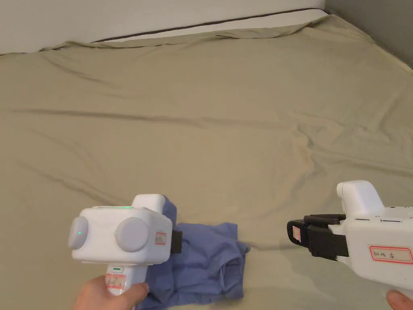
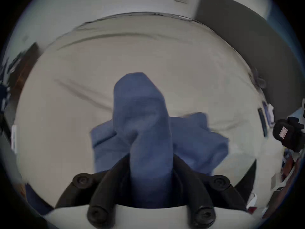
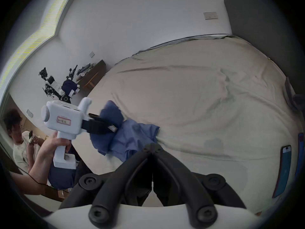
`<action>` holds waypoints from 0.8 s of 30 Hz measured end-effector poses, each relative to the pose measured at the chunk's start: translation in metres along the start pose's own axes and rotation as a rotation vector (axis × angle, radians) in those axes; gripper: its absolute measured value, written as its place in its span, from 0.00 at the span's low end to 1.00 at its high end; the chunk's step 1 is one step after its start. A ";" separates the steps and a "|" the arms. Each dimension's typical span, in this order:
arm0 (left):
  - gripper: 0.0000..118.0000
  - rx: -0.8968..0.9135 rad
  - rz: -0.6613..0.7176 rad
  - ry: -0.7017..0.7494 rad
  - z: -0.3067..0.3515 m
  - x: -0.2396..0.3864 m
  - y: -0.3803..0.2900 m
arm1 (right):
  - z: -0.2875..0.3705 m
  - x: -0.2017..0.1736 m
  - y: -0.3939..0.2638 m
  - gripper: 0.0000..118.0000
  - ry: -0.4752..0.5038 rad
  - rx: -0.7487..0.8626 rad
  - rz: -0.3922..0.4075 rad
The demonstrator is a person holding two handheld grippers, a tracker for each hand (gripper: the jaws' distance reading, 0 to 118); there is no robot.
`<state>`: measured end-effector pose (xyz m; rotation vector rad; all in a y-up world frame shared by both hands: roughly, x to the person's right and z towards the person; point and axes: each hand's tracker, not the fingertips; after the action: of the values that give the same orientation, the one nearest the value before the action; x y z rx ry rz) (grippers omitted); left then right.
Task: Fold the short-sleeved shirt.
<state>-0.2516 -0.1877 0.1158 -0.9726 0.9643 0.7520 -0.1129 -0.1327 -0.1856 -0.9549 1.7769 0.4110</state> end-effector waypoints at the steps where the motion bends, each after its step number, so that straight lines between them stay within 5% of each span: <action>1: 0.08 -0.026 -0.002 -0.064 -0.010 0.007 0.001 | 0.003 0.004 -0.002 0.02 -0.004 0.004 -0.012; 2: 0.11 -0.053 0.014 -0.107 -0.018 0.013 0.002 | 0.005 0.009 -0.004 0.02 -0.006 0.005 -0.028; 5: 0.77 -0.121 0.099 -0.224 -0.039 0.005 0.007 | 0.010 0.016 -0.009 0.02 -0.013 0.001 -0.046; 7: 0.82 -0.118 0.209 -0.382 -0.032 -0.010 0.013 | 0.012 0.019 -0.011 0.02 -0.022 -0.005 -0.046; 10: 0.82 -0.008 0.287 -0.358 0.023 -0.037 0.011 | 0.014 0.019 -0.012 0.02 -0.018 -0.007 -0.050; 14: 0.83 0.164 0.257 -0.130 0.081 -0.064 -0.004 | 0.014 0.015 -0.011 0.02 -0.020 -0.010 -0.041; 15: 0.65 0.200 0.185 -0.058 0.083 -0.062 -0.011 | 0.014 0.013 -0.011 0.02 -0.021 -0.011 -0.038; 16: 0.24 0.206 0.086 -0.019 0.079 -0.054 -0.014 | 0.014 0.014 -0.011 0.02 -0.023 -0.010 -0.032; 17: 0.00 0.186 0.073 0.026 0.071 -0.045 -0.019 | 0.014 0.013 -0.011 0.02 -0.026 -0.010 -0.029; 24: 0.00 0.034 -0.073 -0.034 -0.025 0.054 -0.024 | 0.021 0.017 -0.010 0.02 -0.072 -0.020 -0.023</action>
<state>-0.2175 -0.2145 0.0686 -0.9578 0.9041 0.6873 -0.0948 -0.1314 -0.2081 -0.9621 1.6985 0.4440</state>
